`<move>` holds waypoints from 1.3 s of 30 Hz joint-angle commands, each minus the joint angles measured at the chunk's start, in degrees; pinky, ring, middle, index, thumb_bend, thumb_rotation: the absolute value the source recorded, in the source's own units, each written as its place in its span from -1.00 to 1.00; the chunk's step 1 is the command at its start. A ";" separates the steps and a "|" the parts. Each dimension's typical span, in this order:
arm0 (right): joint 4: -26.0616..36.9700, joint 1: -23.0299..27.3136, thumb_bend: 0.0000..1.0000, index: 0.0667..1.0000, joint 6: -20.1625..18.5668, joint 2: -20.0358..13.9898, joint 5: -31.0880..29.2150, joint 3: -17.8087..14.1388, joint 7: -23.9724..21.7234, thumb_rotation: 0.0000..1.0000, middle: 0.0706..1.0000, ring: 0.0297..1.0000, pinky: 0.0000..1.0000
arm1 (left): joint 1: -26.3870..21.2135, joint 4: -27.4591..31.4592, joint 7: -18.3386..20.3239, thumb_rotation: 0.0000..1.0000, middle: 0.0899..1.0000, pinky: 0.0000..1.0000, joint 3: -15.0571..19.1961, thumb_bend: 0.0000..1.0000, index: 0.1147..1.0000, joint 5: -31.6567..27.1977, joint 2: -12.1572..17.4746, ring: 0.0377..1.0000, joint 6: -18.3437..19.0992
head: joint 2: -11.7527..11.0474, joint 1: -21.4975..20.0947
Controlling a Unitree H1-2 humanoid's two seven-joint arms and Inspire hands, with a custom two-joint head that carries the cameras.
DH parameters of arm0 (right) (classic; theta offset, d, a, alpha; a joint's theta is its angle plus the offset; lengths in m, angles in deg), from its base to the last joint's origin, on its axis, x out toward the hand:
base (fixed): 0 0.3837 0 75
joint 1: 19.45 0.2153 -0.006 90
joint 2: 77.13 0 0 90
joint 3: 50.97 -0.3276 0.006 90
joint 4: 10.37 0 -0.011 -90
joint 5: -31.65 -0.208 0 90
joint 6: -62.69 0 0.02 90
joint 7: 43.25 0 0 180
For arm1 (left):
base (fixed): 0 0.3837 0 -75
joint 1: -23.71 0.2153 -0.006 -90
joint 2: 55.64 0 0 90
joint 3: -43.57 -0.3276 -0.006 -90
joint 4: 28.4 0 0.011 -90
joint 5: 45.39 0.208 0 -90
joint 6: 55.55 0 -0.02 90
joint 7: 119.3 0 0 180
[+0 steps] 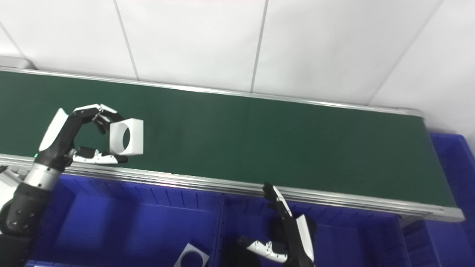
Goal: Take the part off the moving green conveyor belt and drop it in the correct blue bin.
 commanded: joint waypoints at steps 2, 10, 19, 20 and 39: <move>2.17 -0.44 0.84 0.82 0.12 0.33 -0.78 -0.68 -0.84 0.07 0.77 0.73 0.61 | 1.50 2.95 0.42 -1.00 -0.08 -0.20 -0.12 0.00 -0.18 -0.80 -0.63 -0.14 -1.58 | 0.30 0.21; 3.67 -0.93 0.84 0.83 -0.49 0.53 -1.02 -1.34 -2.29 0.08 0.77 0.73 0.62 | 4.83 3.43 1.98 -1.00 -0.10 -0.18 -2.11 0.00 -0.17 1.79 -1.05 -0.14 -0.71 | 0.91 1.05; 4.44 -1.31 0.82 0.82 -0.93 0.60 -1.19 -1.86 -3.23 0.07 0.77 0.72 0.60 | 6.12 6.05 12.13 -1.00 -0.08 -0.14 -7.18 0.00 -0.14 6.56 0.79 -0.18 9.04 | 1.33 1.55; 4.49 -1.35 0.83 0.82 -1.01 0.62 -1.28 -1.88 -3.32 0.07 0.77 0.72 0.61 | 6.00 5.98 12.70 -1.00 -0.08 -0.13 -7.50 -0.01 -0.14 6.81 0.88 -0.18 9.29 | 1.33 1.55; 4.31 -1.31 0.83 0.84 -0.87 1.08 -2.02 -2.24 -4.29 0.04 0.78 0.74 0.63 | 2.13 7.32 22.95 -1.00 -0.05 -0.04 -17.83 0.00 -0.12 23.89 1.57 -0.16 22.69 | 1.57 1.72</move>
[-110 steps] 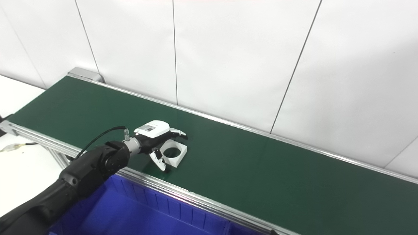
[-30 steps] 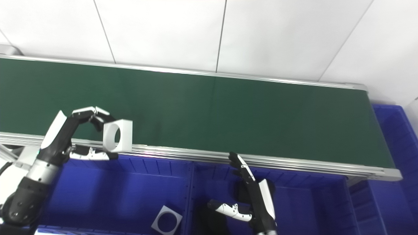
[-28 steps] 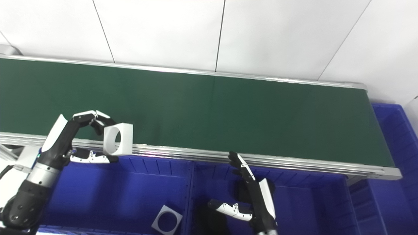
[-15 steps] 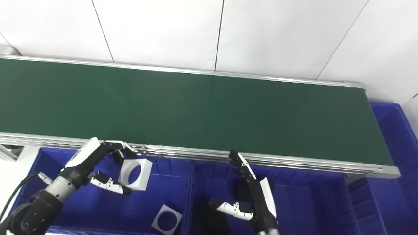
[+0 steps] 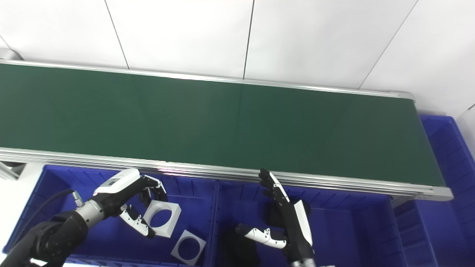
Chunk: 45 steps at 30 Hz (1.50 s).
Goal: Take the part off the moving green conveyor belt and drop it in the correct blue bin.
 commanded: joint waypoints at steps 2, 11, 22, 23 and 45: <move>2.02 0.01 0.82 0.83 0.39 0.51 0.24 -0.27 0.00 0.05 0.77 0.72 0.62 | -2.11 1.36 1.13 -0.90 0.28 0.03 -1.75 0.01 -0.13 4.53 1.48 0.17 1.16 | 0.13 -0.01; 3.16 -0.82 0.89 0.83 -0.48 0.57 0.41 -0.42 -0.42 0.04 0.78 0.74 0.62 | -1.62 3.48 5.30 0.29 0.86 0.75 -1.08 0.96 0.85 -1.19 2.53 0.79 0.74 | 0.37 -0.82; 4.03 -1.82 0.91 0.83 -0.31 0.45 0.49 -0.62 -1.00 -0.02 0.79 0.73 0.63 | 5.24 6.22 7.45 0.11 0.92 0.81 6.36 1.00 0.86 -32.87 -3.99 0.92 0.06 | 0.07 -2.57; 4.01 -1.91 0.91 0.83 -0.31 0.54 0.50 -0.65 -1.01 -0.02 0.78 0.73 0.63 | 6.23 5.73 7.24 0.12 0.91 0.84 7.43 1.00 0.84 -36.38 -5.06 0.93 -1.35 | -0.06 -2.89; 1.28 -1.73 0.91 0.82 1.09 1.37 2.58 -0.77 -0.13 -0.05 0.77 0.72 0.61 | 7.82 -4.12 4.88 -0.33 0.93 0.88 11.49 1.00 0.88 -45.06 -9.49 0.91 -12.70 | -5.01 -3.42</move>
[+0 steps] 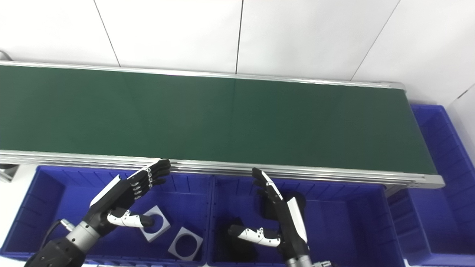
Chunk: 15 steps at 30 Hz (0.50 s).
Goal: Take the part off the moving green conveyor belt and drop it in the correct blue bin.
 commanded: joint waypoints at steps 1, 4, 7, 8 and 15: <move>0.48 0.03 0.91 0.82 1.56 0.23 0.14 -0.23 0.72 -0.05 0.77 0.72 0.60 | -0.58 0.14 -1.45 -0.37 0.97 0.88 0.35 1.00 0.93 0.59 -0.67 0.93 -3.74 | -0.94 1.12; 0.34 -0.05 0.91 0.83 1.59 0.12 0.37 -0.21 0.80 -0.03 0.78 0.72 0.61 | -0.42 -0.90 -3.21 -0.38 1.00 0.84 0.57 1.00 0.99 2.65 -1.23 0.93 -6.12 | -1.05 1.18; 0.35 -0.19 0.88 0.83 1.79 0.01 -0.23 -0.15 0.59 -0.07 0.79 0.72 0.60 | -0.24 -1.09 -4.33 -0.36 1.00 0.87 0.46 1.00 1.00 4.03 -1.39 0.96 -7.11 | -1.39 1.18; 0.38 -0.26 0.88 0.83 1.75 0.02 -0.28 -0.16 0.59 -0.08 0.79 0.72 0.59 | -0.21 -1.23 -4.78 -0.35 1.00 0.87 0.47 1.00 1.00 4.56 -1.50 0.96 -7.42 | -1.64 1.08; 0.14 -0.32 0.87 0.84 1.74 -0.07 -0.43 -0.17 0.57 -0.09 0.79 0.73 0.60 | -0.10 -1.49 -6.04 -0.31 1.00 0.87 0.22 1.00 1.00 5.81 -1.59 0.98 -7.78 | -2.06 0.99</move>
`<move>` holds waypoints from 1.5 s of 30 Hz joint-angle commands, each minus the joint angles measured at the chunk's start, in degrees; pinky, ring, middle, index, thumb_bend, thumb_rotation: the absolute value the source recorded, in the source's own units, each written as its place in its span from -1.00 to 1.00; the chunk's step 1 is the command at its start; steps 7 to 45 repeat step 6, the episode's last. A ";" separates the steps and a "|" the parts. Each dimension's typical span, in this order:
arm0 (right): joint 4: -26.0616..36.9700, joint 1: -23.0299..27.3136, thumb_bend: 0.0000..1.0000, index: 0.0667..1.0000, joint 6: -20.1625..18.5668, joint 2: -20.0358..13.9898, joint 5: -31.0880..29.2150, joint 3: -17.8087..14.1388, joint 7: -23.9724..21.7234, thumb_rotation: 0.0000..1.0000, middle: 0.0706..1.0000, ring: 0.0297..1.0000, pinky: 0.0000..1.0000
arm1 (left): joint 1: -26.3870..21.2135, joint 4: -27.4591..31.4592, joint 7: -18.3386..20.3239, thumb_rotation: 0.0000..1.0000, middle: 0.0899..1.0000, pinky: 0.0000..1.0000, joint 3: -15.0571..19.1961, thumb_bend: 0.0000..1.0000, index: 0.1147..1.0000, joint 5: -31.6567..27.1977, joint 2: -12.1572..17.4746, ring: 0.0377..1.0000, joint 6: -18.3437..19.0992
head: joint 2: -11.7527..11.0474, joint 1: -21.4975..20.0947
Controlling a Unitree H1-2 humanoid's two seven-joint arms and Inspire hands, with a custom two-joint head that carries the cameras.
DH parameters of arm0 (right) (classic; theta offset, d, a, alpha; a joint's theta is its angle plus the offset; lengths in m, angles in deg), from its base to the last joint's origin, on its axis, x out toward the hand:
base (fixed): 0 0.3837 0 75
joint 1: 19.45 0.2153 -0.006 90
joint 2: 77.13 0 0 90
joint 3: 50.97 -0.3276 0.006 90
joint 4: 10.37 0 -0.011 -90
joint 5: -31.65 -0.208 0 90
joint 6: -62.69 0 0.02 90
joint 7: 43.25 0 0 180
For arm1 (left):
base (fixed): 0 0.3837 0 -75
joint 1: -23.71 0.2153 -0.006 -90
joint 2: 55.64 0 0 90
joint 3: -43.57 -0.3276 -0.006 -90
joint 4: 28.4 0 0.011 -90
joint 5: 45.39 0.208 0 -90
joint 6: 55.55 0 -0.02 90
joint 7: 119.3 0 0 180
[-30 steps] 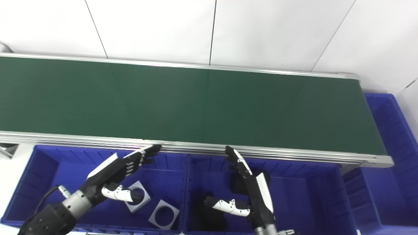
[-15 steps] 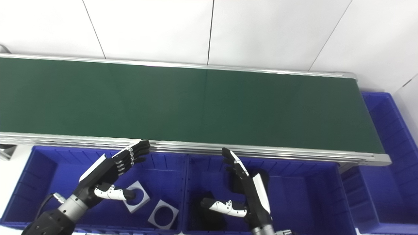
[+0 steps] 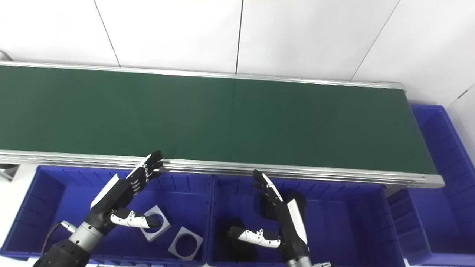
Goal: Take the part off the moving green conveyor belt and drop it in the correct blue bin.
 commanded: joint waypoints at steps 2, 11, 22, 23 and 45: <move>0.98 -0.14 0.85 0.84 1.94 -0.05 0.20 -0.10 0.50 -0.09 0.79 0.73 0.61 | -0.38 0.33 -0.65 -0.33 1.00 0.87 -0.06 1.00 1.00 -0.65 -0.10 0.96 -2.00 | -0.05 0.08; 0.91 -0.05 0.85 0.85 1.76 -0.01 -0.04 -0.04 0.39 -0.09 0.79 0.74 0.63 | -0.28 0.36 -0.95 -0.30 1.00 0.88 -0.19 1.00 1.00 0.10 0.11 0.95 -2.24 | -0.05 0.13; 0.91 -0.05 0.85 0.85 1.76 -0.01 -0.04 -0.04 0.39 -0.09 0.79 0.74 0.63 | -0.28 0.36 -0.95 -0.30 1.00 0.88 -0.19 1.00 1.00 0.10 0.11 0.95 -2.24 | -0.05 0.13; 0.91 -0.05 0.85 0.85 1.76 -0.01 -0.04 -0.04 0.39 -0.09 0.79 0.74 0.63 | -0.28 0.36 -0.95 -0.30 1.00 0.88 -0.19 1.00 1.00 0.10 0.11 0.95 -2.24 | -0.05 0.13; 0.91 -0.05 0.85 0.85 1.76 -0.01 -0.04 -0.04 0.39 -0.09 0.79 0.74 0.63 | -0.28 0.36 -0.95 -0.30 1.00 0.88 -0.19 1.00 1.00 0.10 0.11 0.95 -2.24 | -0.05 0.13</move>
